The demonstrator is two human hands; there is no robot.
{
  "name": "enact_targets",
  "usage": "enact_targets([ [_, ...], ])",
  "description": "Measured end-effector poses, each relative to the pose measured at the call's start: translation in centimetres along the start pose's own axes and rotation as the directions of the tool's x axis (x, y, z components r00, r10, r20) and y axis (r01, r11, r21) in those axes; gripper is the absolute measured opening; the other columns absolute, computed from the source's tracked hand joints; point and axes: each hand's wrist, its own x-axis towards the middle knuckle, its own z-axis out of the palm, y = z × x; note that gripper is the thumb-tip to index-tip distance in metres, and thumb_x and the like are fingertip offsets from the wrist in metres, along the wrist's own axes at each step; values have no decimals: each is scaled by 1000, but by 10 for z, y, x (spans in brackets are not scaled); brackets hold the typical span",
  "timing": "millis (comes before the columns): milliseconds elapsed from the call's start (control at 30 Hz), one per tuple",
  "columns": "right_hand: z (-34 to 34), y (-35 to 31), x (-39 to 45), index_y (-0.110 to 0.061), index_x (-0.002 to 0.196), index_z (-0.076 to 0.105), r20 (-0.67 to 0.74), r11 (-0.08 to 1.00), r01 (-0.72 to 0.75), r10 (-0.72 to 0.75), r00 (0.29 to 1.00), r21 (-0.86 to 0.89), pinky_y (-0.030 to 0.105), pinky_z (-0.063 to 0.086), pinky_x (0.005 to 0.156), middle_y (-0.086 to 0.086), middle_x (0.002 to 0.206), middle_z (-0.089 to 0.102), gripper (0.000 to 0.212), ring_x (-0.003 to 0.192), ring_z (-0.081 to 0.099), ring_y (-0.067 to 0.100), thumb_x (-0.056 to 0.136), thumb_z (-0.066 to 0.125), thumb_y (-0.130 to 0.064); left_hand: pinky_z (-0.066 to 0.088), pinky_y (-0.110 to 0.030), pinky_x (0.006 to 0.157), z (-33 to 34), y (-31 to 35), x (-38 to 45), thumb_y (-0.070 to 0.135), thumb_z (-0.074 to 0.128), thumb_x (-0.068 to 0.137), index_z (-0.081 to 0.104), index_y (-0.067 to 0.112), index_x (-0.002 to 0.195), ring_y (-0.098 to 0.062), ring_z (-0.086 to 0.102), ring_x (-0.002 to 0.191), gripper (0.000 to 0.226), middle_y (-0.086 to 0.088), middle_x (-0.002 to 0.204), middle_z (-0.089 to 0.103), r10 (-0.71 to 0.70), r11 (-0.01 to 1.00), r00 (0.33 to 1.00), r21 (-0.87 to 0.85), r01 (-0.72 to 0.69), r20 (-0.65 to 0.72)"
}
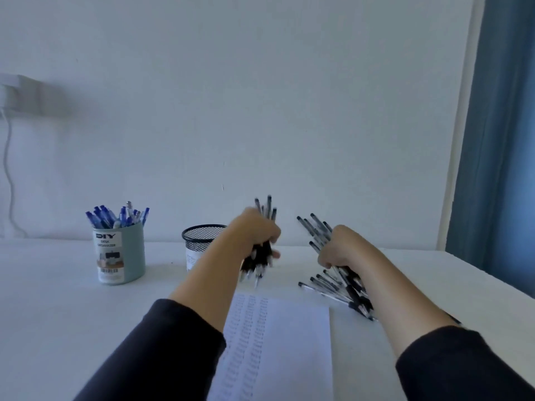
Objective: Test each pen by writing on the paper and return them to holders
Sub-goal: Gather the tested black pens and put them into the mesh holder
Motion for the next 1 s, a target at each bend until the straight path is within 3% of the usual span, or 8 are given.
enact_targets([
  [100,-12,-18,-1,-9,82,39,-23,898,42,-36,999,439,24,23,52,7,74,36,21,61,31,18,75,56,1,50,-32,52,-35,19,-5,-9,50,83,39,6,104,-20,62,47,28,-17,77,53,139,890,970,-404,-212,-201],
  [233,-11,-65,4,-8,90,43,-110,402,68,84,990,913,25,24,51,6,72,38,22,58,29,18,76,55,3,48,-26,46,-68,17,-9,-9,47,83,33,9,116,-16,54,51,40,-13,89,51,148,682,770,-500,-534,-621],
  [333,4,-109,8,-10,101,39,-163,-63,179,208,964,982,24,31,48,1,73,41,30,53,34,14,78,54,3,55,-28,62,-77,2,-8,-8,46,86,17,22,142,-16,59,69,70,-4,102,54,76,621,564,-403,-672,-822],
  [433,26,-143,11,-13,107,34,-242,-255,314,278,930,915,23,41,51,1,87,49,39,60,47,13,79,54,5,50,-24,61,-72,-13,-2,-8,43,87,9,23,146,-8,53,67,75,-4,104,51,116,651,416,-247,-718,-902],
  [567,53,-164,15,-11,114,36,-344,-248,407,263,901,879,22,49,57,3,92,54,45,63,53,13,76,51,8,52,-17,63,-73,-24,3,-7,42,87,10,22,146,-8,59,80,73,-13,127,47,196,635,263,-82,-768,-945],
  [700,73,-163,19,-11,112,36,-447,-46,452,82,891,891,18,45,53,-4,83,50,43,58,50,6,77,52,8,49,-10,61,-84,-33,15,-6,43,87,12,20,146,-4,60,79,72,-10,128,44,170,619,226,-74,-782,-959],
  [833,75,-161,22,-12,111,38,-479,195,504,-161,863,842,11,37,42,-4,76,45,40,54,44,8,77,53,6,49,-11,61,-75,-47,19,-3,45,88,11,20,146,-7,60,78,71,-4,112,52,193,707,345,-114,-698,-919],
  [1000,79,-161,31,-11,108,39,-394,395,492,-305,867,776,22,38,51,-5,75,45,38,60,44,9,78,60,-2,48,-18,57,-69,-55,21,-6,48,84,12,31,146,-10,58,70,81,1,101,57,335,795,519,-61,-604,-786],
])
